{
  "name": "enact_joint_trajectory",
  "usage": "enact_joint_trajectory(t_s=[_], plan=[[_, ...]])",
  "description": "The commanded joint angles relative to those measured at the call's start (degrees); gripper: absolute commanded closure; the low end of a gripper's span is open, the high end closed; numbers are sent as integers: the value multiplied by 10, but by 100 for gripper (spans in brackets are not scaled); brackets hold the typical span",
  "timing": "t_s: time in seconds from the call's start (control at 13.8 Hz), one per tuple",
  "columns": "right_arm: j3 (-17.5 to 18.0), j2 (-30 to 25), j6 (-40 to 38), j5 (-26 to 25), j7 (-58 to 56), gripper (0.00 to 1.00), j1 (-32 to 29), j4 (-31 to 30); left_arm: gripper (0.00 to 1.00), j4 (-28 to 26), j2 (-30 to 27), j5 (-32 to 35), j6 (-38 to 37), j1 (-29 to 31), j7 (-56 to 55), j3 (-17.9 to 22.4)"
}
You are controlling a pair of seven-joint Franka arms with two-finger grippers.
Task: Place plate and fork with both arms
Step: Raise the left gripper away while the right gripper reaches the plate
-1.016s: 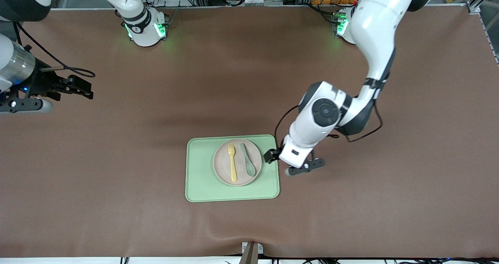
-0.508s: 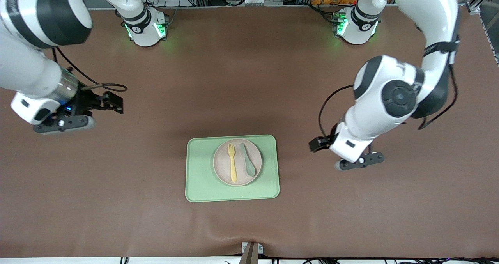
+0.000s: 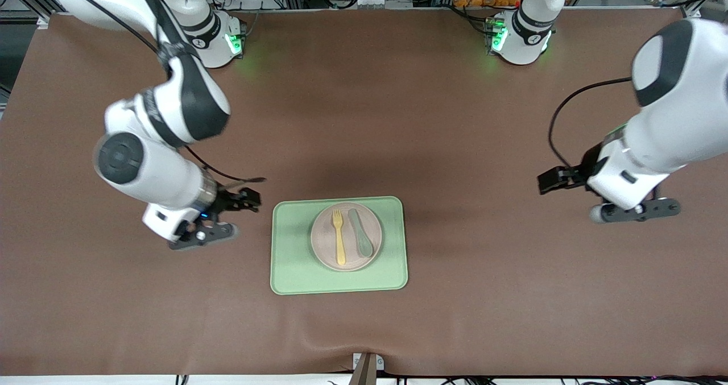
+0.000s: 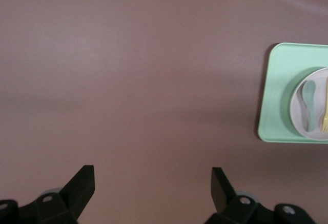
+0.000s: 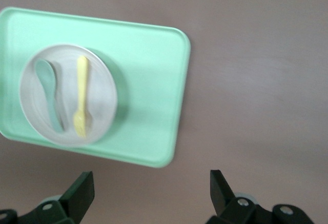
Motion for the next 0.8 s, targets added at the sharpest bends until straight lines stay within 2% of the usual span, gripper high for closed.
enact_joint_trajectory(t_s=[0.0, 0.22, 0.29, 0.36, 0.51, 0.58, 0.73], plan=[[2, 80, 54, -2, 50, 0, 32, 63, 0, -18, -35, 13, -22, 38, 37, -3], [-1, 127, 113, -9, 52, 0, 53, 64, 0, -18, -60, 18, -46, 73, 77, -4], [-4, 139, 126, -16, 60, 7, 61, 65, 0, -18, -67, 17, -54, 76, 86, -4], [-5, 152, 145, -34, 87, 12, 72, 66, 0, -19, -71, 18, -66, 76, 85, -4], [-7, 185, 159, -98, 184, 13, 101, 98, 0, -19, -76, 18, -74, 78, 85, -3], [-6, 198, 159, -127, 200, 16, 110, 109, 0, -19, -78, 17, -76, 79, 83, -4], [-6, 213, 161, -134, 203, 25, 117, 110, 0, -22, -95, 17, -90, 65, 86, -1]])
